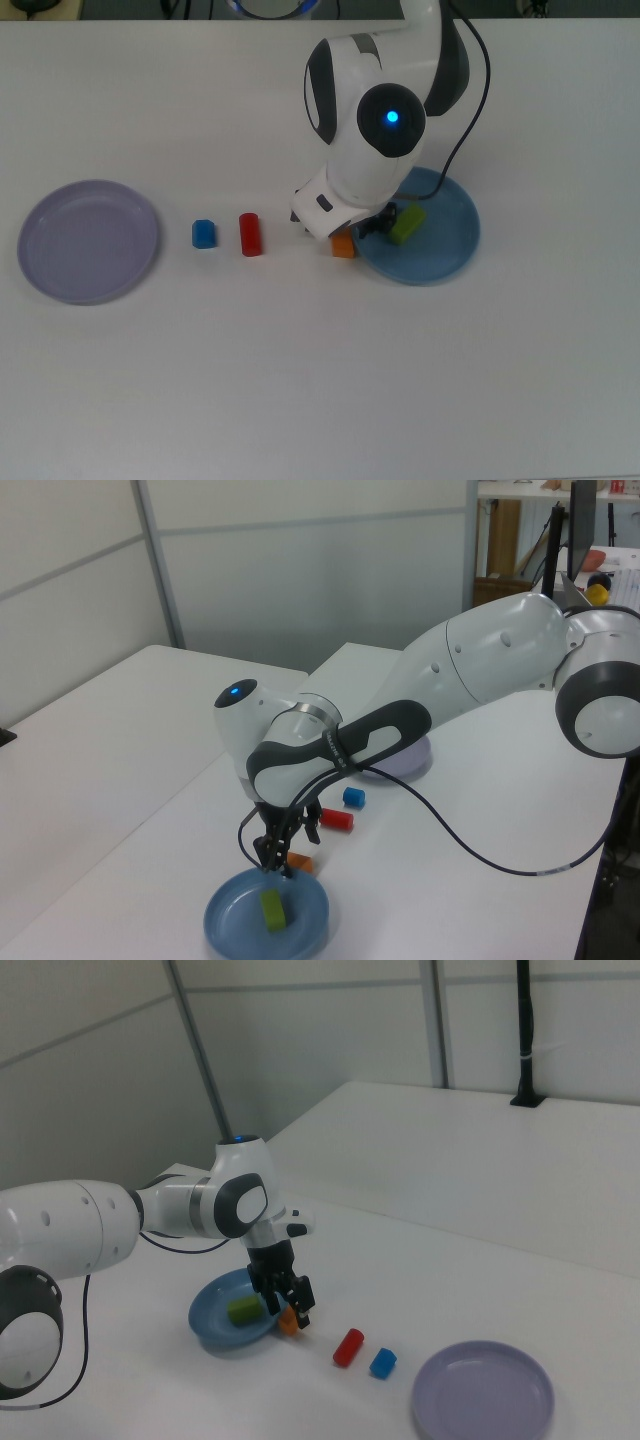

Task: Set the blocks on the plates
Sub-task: 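Raise the open gripper and move it over the orange block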

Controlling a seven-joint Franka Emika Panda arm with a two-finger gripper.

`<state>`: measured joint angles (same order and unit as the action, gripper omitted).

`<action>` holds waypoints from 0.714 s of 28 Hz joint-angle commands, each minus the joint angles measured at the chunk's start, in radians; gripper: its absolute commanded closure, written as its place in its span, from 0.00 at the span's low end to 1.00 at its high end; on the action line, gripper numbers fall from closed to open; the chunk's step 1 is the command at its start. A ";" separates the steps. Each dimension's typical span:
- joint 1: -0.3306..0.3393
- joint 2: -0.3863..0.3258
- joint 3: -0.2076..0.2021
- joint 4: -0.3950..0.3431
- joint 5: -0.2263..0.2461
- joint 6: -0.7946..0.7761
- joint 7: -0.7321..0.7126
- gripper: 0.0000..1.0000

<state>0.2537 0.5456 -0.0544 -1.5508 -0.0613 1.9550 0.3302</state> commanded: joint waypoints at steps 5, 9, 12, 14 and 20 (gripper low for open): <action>-0.022 -0.010 -0.010 -0.006 0.064 0.012 -0.037 0.12; -0.051 -0.012 -0.010 -0.006 0.092 0.012 -0.049 0.12; -0.056 -0.012 -0.010 -0.005 0.106 0.010 -0.068 0.13; -0.071 -0.012 -0.010 -0.005 0.116 0.010 -0.083 0.12; -0.085 -0.013 -0.010 -0.005 0.138 0.010 -0.106 0.12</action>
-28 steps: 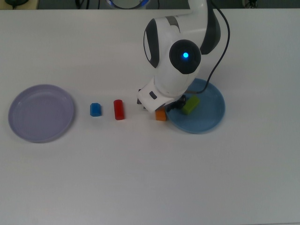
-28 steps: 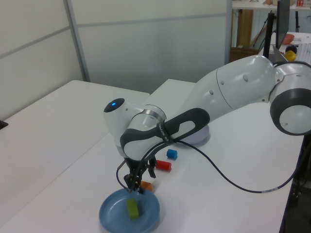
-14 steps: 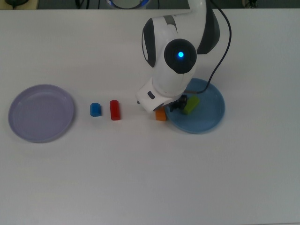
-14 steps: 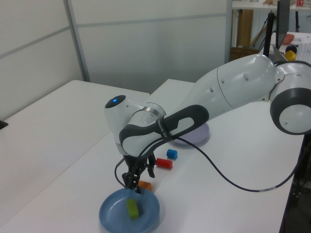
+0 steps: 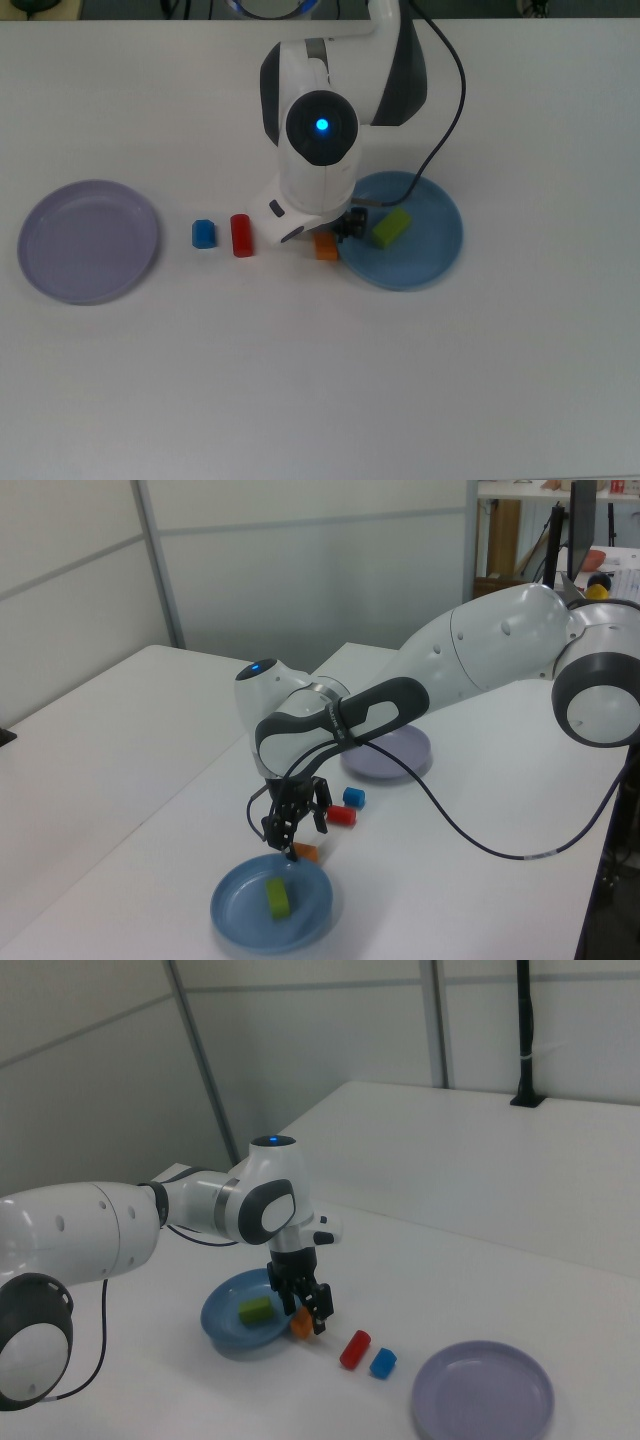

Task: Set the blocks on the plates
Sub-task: 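Raise the open gripper and move it over the orange block, then lower onto the orange block, close the gripper and lift it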

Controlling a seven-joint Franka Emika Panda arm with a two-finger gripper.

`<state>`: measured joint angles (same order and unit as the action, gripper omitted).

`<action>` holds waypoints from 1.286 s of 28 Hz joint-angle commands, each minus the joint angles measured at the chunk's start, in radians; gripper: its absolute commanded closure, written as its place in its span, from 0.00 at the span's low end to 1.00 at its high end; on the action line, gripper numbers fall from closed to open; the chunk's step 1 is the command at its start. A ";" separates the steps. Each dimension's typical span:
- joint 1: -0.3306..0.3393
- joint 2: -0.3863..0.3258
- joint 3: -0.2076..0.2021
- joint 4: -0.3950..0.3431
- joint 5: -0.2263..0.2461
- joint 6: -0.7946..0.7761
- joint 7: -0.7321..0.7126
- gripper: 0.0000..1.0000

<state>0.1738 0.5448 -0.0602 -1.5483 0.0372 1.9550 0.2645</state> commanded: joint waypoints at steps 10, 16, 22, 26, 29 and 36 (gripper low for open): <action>-0.004 -0.051 0.002 0.008 0.064 -0.013 -0.041 0.02; -0.014 -0.037 -0.006 0.013 0.064 -0.008 -0.050 0.02; -0.050 -0.031 -0.006 0.013 0.064 -0.002 -0.054 0.02; -0.077 -0.011 -0.006 0.013 0.056 0.001 -0.056 0.02; -0.079 -0.002 -0.006 0.014 0.055 0.005 -0.056 0.02; -0.076 0.001 -0.003 0.013 0.063 0.021 -0.039 0.04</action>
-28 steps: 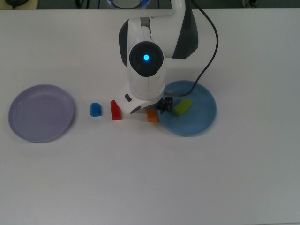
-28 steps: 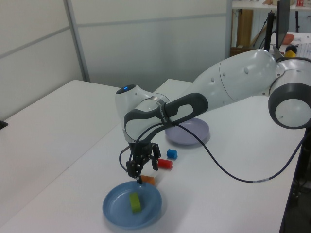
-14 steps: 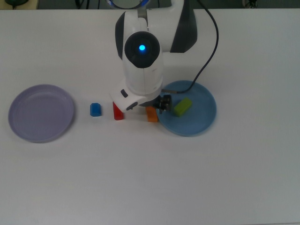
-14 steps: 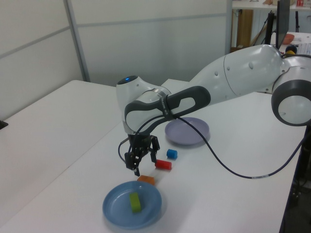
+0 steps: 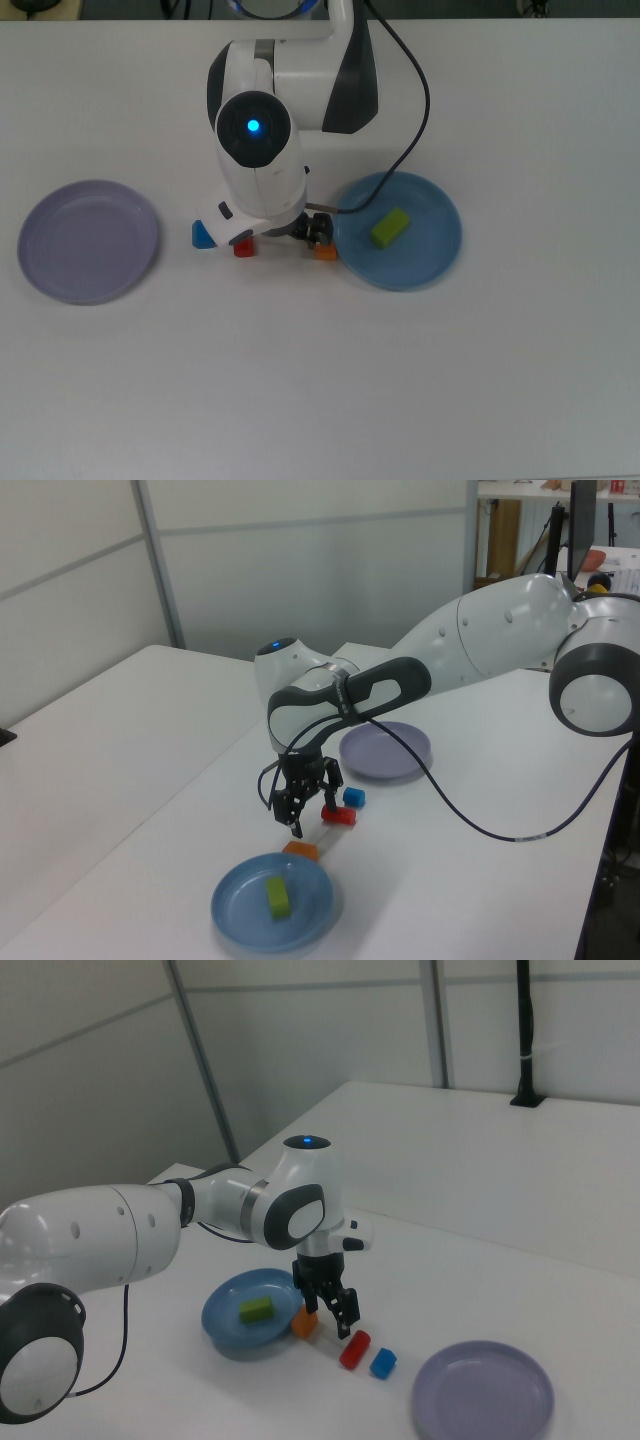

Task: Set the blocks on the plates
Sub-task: 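Lower onto the orange block, close the gripper and lift it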

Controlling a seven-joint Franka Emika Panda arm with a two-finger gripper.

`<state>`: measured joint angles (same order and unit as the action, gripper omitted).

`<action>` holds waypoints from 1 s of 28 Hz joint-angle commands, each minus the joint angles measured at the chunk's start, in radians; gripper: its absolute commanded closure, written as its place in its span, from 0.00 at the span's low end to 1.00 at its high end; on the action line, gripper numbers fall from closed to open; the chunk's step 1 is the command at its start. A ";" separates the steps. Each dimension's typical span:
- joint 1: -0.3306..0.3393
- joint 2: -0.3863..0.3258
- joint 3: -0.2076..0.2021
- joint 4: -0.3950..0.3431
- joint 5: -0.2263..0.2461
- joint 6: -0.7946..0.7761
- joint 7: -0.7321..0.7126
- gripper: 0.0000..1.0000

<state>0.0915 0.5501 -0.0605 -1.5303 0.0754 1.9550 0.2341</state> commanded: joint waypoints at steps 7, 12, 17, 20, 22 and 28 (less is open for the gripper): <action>0.007 0.002 -0.001 -0.005 0.073 0.062 0.111 0.06; 0.005 -0.007 -0.009 -0.010 0.072 0.096 0.500 0.05; 0.008 -0.007 -0.009 -0.014 0.067 0.073 0.792 0.01; 0.014 -0.007 -0.007 -0.016 0.067 0.033 0.852 0.00; 0.027 -0.007 -0.006 -0.016 0.069 -0.007 0.899 0.00; 0.042 -0.010 -0.004 -0.031 0.069 -0.096 1.005 0.00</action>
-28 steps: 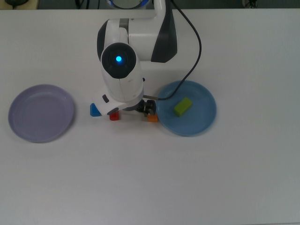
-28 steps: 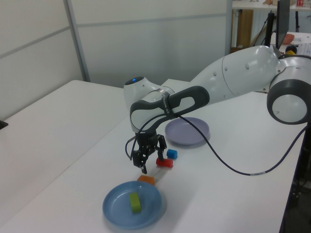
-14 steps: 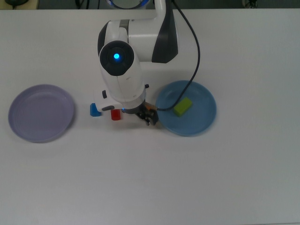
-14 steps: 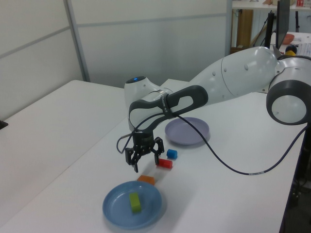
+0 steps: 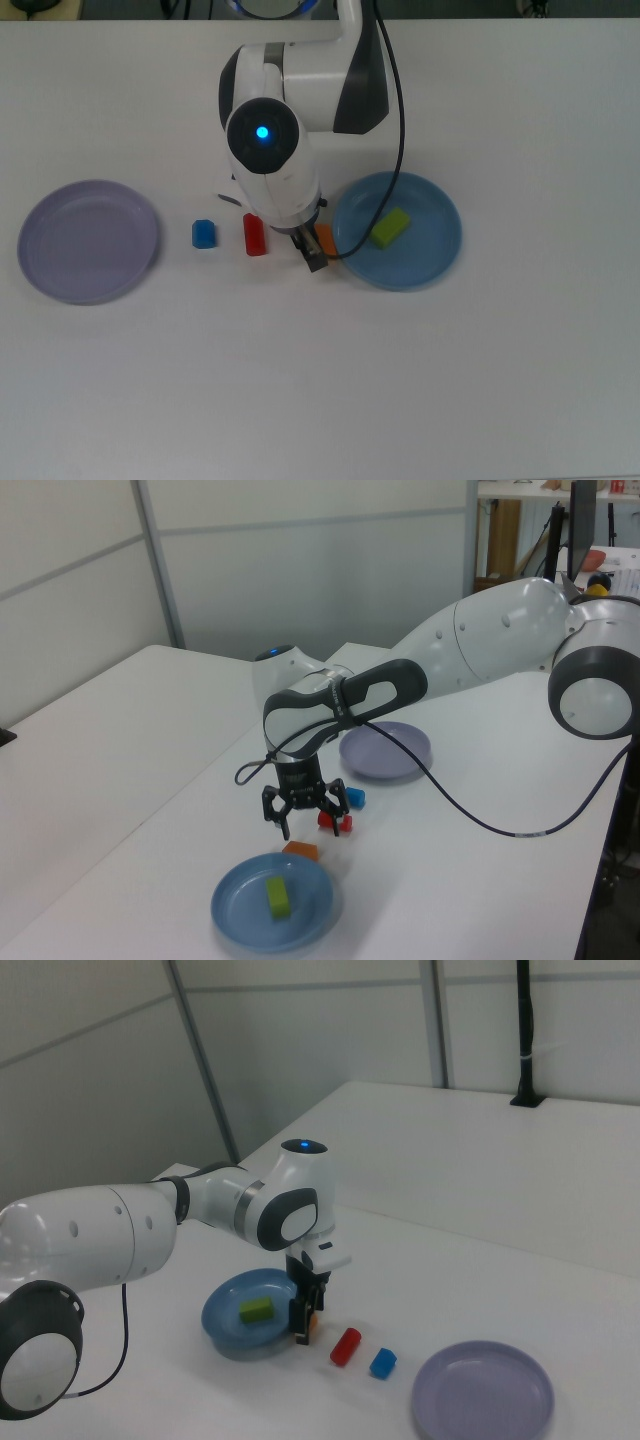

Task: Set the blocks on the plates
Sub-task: 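Lower onto the orange block, close the gripper and lift it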

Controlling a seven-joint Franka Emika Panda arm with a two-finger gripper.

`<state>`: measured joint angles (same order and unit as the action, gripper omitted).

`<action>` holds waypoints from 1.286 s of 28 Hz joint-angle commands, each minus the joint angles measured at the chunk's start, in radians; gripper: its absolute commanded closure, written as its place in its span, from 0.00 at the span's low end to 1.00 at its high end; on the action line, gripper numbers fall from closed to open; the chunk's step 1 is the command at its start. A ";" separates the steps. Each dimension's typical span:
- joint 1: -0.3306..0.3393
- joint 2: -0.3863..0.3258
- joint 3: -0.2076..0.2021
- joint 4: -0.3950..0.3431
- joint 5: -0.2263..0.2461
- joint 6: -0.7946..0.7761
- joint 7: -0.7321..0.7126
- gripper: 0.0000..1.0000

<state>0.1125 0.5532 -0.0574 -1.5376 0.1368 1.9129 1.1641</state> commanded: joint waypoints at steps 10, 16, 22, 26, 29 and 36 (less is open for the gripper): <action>0.058 -0.006 -0.005 -0.039 0.007 -0.048 0.092 0.09; 0.052 -0.004 -0.010 -0.039 0.007 -0.011 0.091 0.65; 0.035 -0.006 -0.012 -0.035 0.004 -0.009 0.077 0.76; 0.035 -0.018 -0.013 -0.032 -0.003 -0.015 0.029 0.81; 0.035 -0.045 -0.012 -0.035 -0.005 -0.025 -0.018 0.82; 0.061 -0.133 0.002 -0.030 -0.022 -0.041 -0.144 0.81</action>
<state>0.1493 0.5010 -0.0606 -1.5452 0.1343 1.8831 1.0984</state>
